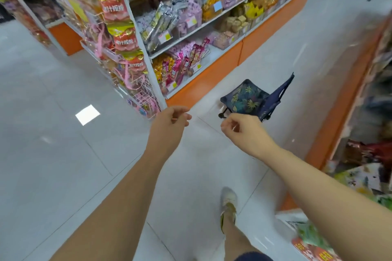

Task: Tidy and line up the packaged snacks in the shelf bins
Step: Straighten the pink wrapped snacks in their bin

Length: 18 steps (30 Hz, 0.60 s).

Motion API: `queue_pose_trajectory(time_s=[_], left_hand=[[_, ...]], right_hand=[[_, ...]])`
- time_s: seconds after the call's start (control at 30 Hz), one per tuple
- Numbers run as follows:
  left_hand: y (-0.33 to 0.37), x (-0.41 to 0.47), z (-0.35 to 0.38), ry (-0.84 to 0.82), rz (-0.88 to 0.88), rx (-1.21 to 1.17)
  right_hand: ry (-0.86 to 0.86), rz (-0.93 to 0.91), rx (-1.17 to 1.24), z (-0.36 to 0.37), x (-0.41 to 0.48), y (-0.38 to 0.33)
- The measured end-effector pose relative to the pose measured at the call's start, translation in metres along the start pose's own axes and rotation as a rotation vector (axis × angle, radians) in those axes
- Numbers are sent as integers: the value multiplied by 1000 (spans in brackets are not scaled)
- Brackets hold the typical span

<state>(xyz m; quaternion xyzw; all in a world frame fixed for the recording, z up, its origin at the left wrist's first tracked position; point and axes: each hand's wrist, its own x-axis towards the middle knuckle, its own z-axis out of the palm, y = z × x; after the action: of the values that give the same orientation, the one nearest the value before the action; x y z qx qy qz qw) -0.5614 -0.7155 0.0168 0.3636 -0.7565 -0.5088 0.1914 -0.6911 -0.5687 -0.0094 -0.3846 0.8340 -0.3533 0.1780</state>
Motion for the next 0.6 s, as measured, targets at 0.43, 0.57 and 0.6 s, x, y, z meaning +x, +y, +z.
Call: queue_pose_trajectory(time_s=[0.43, 0.57, 0.6], left_hand=[[43, 185, 78, -5, -13, 36], [47, 239, 82, 10, -16, 34], [49, 253, 84, 4, -13, 31]], right_hand=[[-45, -50, 0, -82, 196, 46], [-79, -23, -7, -93, 239, 60], [-72, -17, -7, -95, 252, 63]])
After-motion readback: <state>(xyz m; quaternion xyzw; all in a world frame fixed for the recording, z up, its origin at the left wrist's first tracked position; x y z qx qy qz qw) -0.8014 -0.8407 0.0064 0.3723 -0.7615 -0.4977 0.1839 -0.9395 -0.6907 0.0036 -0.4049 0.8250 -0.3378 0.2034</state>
